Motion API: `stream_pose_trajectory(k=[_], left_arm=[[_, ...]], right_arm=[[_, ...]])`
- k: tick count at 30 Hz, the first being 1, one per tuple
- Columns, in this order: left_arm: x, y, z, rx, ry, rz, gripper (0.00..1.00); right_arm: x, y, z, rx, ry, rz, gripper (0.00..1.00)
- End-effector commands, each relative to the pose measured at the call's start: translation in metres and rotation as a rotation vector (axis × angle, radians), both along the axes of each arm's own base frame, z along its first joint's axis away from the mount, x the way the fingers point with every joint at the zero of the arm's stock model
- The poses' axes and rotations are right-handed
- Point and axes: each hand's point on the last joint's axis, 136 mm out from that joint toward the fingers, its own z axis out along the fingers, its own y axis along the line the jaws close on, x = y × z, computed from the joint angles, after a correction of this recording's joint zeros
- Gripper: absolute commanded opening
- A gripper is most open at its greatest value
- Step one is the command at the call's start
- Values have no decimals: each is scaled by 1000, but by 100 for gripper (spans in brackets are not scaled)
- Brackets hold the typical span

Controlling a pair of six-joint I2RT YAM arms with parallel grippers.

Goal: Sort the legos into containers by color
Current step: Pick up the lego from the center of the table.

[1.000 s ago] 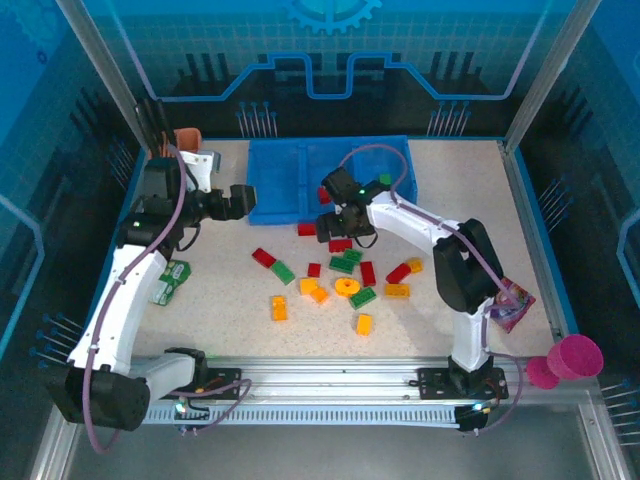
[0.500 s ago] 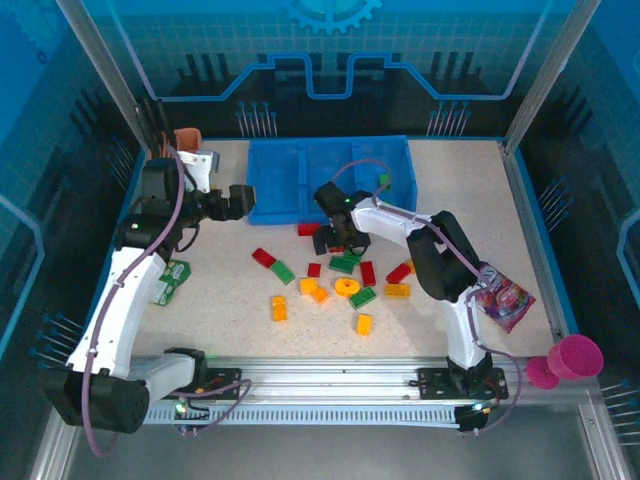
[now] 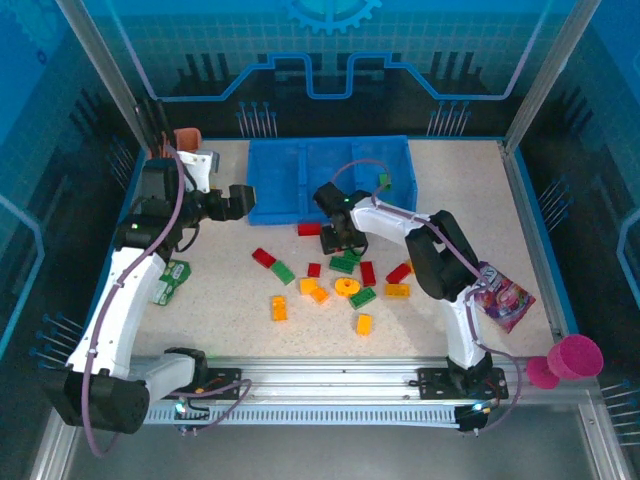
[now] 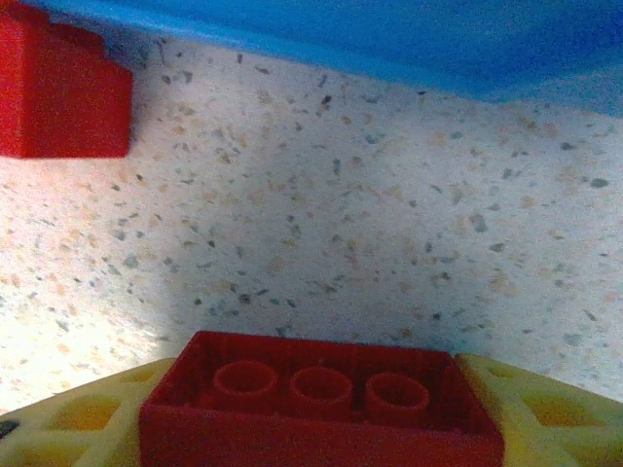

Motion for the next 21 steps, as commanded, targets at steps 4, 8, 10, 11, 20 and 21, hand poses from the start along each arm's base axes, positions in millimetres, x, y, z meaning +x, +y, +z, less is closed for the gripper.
stream_pose_trajectory(k=[4, 8, 10, 11, 20, 21], left_arm=[[-3, 3, 6, 25, -32, -4, 100], [-4, 3, 7, 26, -34, -4, 99], [-4, 3, 7, 27, -34, -2, 99], [-4, 3, 6, 29, -31, -1, 100], [1, 6, -2, 47, -12, 8, 99], [2, 6, -4, 51, -7, 9, 99]], right_arm=[[40, 9, 97, 26, -215, 62, 50], [70, 13, 116, 38, -282, 58, 50], [87, 15, 120, 48, -312, 53, 50], [96, 16, 120, 51, -324, 48, 50], [142, 27, 102, 102, -314, 60, 52], [147, 27, 99, 102, -311, 60, 52]])
